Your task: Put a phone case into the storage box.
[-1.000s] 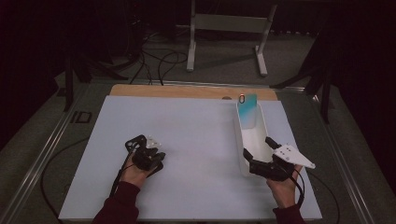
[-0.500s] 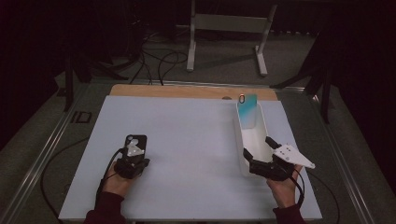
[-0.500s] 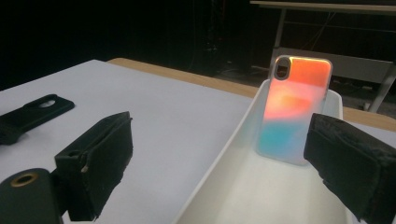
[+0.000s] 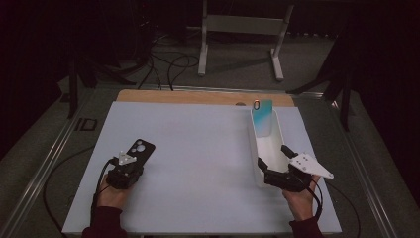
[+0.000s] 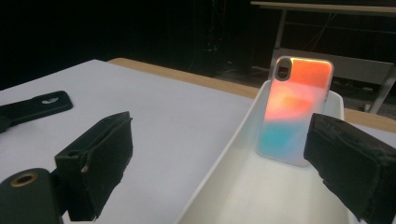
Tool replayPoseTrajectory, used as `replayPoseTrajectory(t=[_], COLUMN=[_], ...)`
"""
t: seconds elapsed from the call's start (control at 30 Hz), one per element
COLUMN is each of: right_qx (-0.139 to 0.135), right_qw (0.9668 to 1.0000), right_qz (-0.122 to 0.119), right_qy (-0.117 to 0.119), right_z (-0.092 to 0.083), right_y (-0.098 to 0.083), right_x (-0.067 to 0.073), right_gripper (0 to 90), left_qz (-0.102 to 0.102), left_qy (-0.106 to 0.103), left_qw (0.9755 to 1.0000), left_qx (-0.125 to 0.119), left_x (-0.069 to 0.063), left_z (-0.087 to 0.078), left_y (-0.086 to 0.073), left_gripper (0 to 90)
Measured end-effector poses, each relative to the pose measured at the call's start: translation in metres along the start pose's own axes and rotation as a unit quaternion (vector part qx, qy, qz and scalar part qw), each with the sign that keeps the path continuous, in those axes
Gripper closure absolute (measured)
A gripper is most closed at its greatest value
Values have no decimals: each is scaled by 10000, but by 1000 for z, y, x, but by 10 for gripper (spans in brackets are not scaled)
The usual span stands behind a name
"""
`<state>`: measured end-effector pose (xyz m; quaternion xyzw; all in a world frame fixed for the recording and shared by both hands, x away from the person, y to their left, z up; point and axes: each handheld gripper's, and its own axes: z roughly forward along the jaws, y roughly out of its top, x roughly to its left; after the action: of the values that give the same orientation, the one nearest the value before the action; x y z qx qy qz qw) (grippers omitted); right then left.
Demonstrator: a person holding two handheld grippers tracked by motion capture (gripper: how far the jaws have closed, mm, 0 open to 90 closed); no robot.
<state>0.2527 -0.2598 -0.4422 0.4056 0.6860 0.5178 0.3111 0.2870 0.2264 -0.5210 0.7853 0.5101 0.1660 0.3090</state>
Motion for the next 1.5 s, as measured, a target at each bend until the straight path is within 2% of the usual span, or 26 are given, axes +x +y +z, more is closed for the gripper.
replayPoseTrajectory(t=[0.1, 0.17, 0.2, 0.23, 0.27, 0.3, 0.33, 0.4, 0.43, 0.47, 0.5, 0.53, 0.57, 0.6, 0.63, 0.67, 0.7, 0.77, 0.87, 0.93, 1.07, 1.17, 1.27, 1.37, 1.5], right_qx=[-14, -14, -14, -9, -7, -7, -7, -12, -12, -12, -8, -8, -6, -23, -23, -19, -19, -57, -88, -130, -147, -186, -161, -143, -166], right_qw=[10000, 10000, 10000, 10000, 10000, 10000, 10000, 10000, 10000, 10000, 9999, 9999, 9999, 9999, 9999, 9999, 9999, 9998, 9998, 9997, 9995, 9994, 9995, 9996, 9996], right_qz=[3, -6, -6, 0, -15, -36, -36, -84, -97, -97, -112, -112, -109, -130, -130, -163, -162, -171, -184, -196, -230, -256, -229, -228, -197], right_qy=[9, 8, 8, 14, 19, 8, 8, 11, 6, 6, 21, 21, 24, 39, 39, 24, 20, 44, 87, 118, 132, 125, 166, 85, 103], right_z=[0, 0, 0, 0, 0, 0, 0, 0, 0, 0, -1, -1, -1, 0, 0, -1, -1, -2, -2, -3, -3, -4, -3, -4, -6], right_y=[0, 0, 0, 0, 0, 0, 0, -1, -1, -1, -1, -1, -1, -2, -2, -3, -4, -4, -5, -6, -7, -8, -9, -9, -8], right_x=[0, -1, -1, -1, 0, 0, 0, 0, 0, 0, 0, 0, 1, 0, 0, -1, -1, 0, 0, 0, 1, 3, 3, 3, 2], right_gripper=[80, 81, 81, 81, 81, 81, 81, 81, 81, 81, 81, 81, 81, 81, 81, 81, 81, 81, 81, 81, 81, 81, 81, 80, 79], left_qz=[74, 136, 136, 169, 197, 254, 254, 268, 268, 263, 252, 252, 263, 287, 287, 290, 288, 280, 264, 233, 140, 150, 241, 295, 277], left_qy=[-129, -215, -215, -270, -311, -319, -319, -339, -339, -297, -230, -230, -194, -71, -71, -3, 84, 118, 136, 104, 107, 131, 165, 203, 249], left_qw=[9993, 9975, 9975, 9954, 9939, 9904, 9904, 9845, 9845, 9827, 9796, 9796, 9768, 9749, 9749, 9739, 9721, 9708, 9712, 9722, 9728, 9727, 9739, 9759, 9789], left_qx=[-342, -656, -656, -898, -1040, -1324, -1324, -1699, -1699, -1808, -1983, -1983, -2114, -2206, -2206, -2250, -2325, -2379, -2365, -2326, -2311, -2313, -2250, -2154, -2011], left_x=[-2, -4, -4, -5, -6, -8, -8, -9, -9, -9, -10, -10, -11, -12, -12, -12, -13, -13, -13, -10, -5, -4, -4, -5, -3], left_z=[-6, -12, -12, -17, -19, -25, -25, -32, -32, -35, -39, -39, -42, -44, -44, -46, -49, -53, -56, -57, -59, -60, -60, -58, -56], left_y=[2, 4, 4, 4, 4, 4, 4, 3, 3, 3, 2, 2, 1, 1, 1, 0, 0, -1, 0, 0, -1, -1, 1, 3, 5], left_gripper=[895, 855, 834, 834, 806, 740, 699, 599, 550, 550, 451, 414, 414, 317, 267, 210, 178, 126, 48, 0, 0, 0, 0, 0, 0])
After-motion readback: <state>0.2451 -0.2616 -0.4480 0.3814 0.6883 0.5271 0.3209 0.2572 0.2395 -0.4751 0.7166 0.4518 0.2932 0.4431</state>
